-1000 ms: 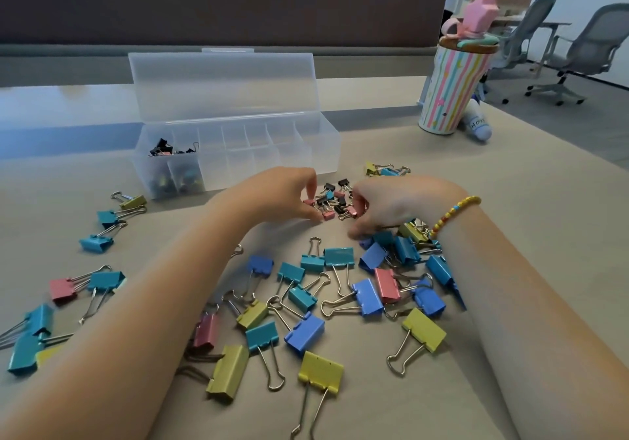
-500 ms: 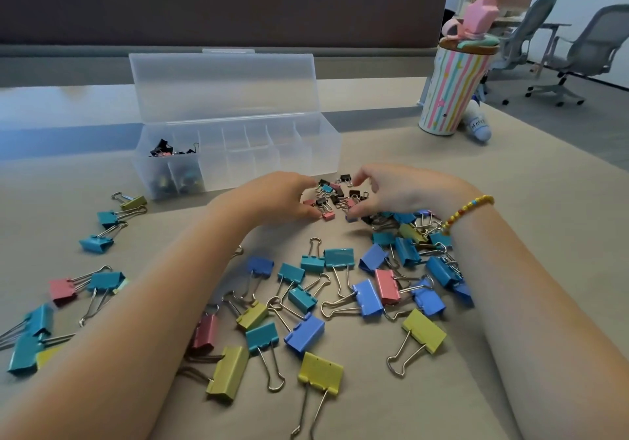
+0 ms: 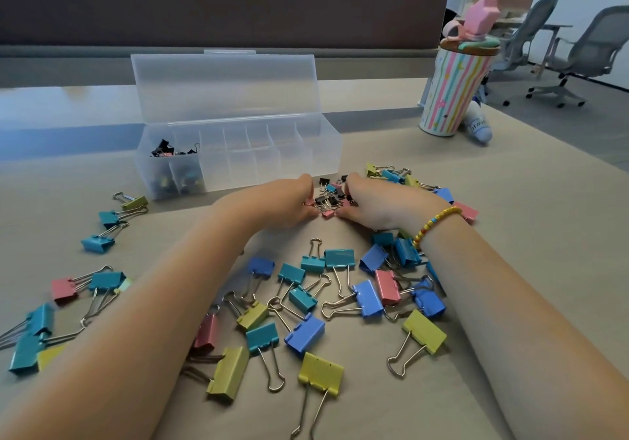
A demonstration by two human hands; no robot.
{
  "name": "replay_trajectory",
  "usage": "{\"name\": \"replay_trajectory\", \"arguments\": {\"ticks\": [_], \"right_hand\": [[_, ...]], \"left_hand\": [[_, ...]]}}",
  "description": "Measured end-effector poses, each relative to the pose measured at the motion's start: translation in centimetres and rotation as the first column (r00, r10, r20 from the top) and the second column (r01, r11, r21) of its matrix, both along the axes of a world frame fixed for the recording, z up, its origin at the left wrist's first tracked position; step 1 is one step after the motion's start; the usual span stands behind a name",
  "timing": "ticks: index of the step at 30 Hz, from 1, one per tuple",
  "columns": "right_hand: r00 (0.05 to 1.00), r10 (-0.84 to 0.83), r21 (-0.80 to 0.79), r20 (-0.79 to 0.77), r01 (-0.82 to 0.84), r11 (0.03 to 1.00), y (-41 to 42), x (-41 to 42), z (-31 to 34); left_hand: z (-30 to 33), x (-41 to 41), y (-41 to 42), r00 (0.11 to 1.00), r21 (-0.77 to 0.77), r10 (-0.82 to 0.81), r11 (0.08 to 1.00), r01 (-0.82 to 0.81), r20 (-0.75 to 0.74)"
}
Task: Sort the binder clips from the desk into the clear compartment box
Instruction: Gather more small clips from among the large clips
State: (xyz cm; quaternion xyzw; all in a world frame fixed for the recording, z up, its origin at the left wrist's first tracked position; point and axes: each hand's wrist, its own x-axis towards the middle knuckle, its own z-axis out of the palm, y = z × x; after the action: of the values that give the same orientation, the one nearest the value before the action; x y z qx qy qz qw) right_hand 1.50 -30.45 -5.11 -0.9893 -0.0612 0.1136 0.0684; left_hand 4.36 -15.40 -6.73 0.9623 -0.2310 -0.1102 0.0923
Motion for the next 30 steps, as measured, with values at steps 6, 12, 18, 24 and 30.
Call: {"name": "replay_trajectory", "arguments": {"ticks": [6,12,18,24,30], "right_hand": [[0.999,-0.002,-0.035,0.051,0.004,0.999,0.2,0.7,-0.8],[0.995,0.025,-0.058,0.097,-0.019,0.998,0.3,1.0,-1.1],[0.994,0.065,0.043,0.084,-0.069,0.997,-0.3,0.6,-0.3],[0.989,0.104,-0.021,0.108,-0.102,0.995,0.0,0.6,-0.4],[0.990,0.072,-0.073,0.121,-0.064,0.995,0.5,1.0,-0.9]], "left_hand": [[-0.1,-0.3,-0.2,0.998,-0.015,-0.022,1.000,0.023,0.051],[-0.4,-0.3,-0.1,0.997,-0.012,-0.005,1.000,0.006,0.082],[0.1,0.1,0.5,0.994,-0.018,0.079,0.997,-0.078,0.071],[0.6,0.3,0.4,0.998,0.045,0.061,0.997,-0.062,0.022],[0.6,0.2,0.2,0.999,0.062,0.027,0.998,-0.029,0.020]]}}
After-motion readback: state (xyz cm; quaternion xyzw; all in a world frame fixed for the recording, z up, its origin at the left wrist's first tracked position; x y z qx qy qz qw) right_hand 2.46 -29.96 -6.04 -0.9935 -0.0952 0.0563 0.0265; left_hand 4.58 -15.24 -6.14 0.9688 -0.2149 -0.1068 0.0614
